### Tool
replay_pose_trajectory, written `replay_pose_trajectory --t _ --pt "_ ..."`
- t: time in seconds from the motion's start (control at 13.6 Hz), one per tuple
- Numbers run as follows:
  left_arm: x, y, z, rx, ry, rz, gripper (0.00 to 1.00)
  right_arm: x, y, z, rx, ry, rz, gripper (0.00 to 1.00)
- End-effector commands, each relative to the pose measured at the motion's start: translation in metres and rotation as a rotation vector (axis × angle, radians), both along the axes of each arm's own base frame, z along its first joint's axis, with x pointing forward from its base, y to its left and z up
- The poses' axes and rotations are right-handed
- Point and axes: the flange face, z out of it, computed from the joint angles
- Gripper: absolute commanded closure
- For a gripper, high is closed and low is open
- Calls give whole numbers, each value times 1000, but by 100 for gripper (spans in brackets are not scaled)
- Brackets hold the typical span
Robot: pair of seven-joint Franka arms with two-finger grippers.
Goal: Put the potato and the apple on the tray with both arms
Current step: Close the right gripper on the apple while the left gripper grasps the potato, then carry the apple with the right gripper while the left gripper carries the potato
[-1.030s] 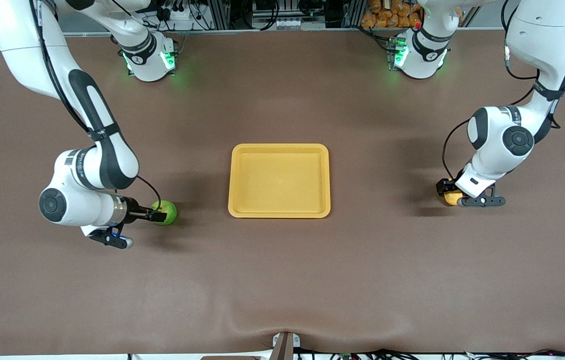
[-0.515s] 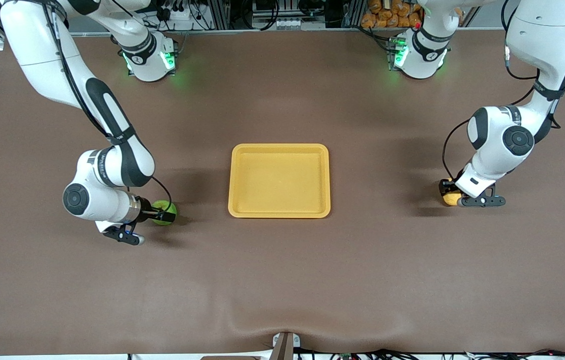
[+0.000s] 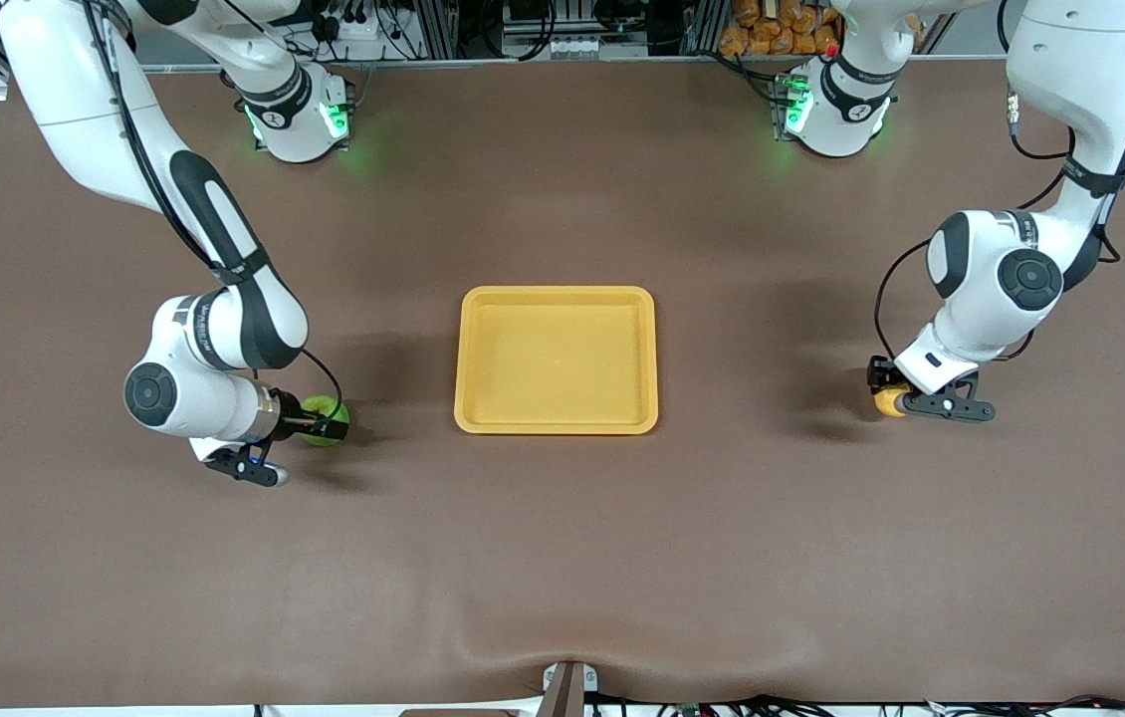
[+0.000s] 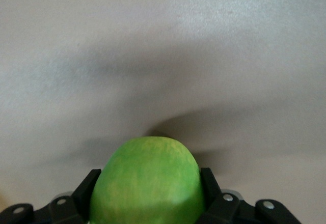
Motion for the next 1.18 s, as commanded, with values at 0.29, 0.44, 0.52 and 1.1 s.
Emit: replay_pose_trajectory --t 0.29,0.44,0.52,1.1 --pt "19 -84 60 -6 43 -143 100 4 -1 103 29 116 -29 89" --pt "23 -105 68 -21 23 -145 100 3 -1 121 29 141 -26 89" --pt "24 -115 71 -26 18 -150 100 1 1 127 29 142 -24 89" --pt "35 -201 107 -45 33 -91 100 -9 63 136 22 150 -108 89"
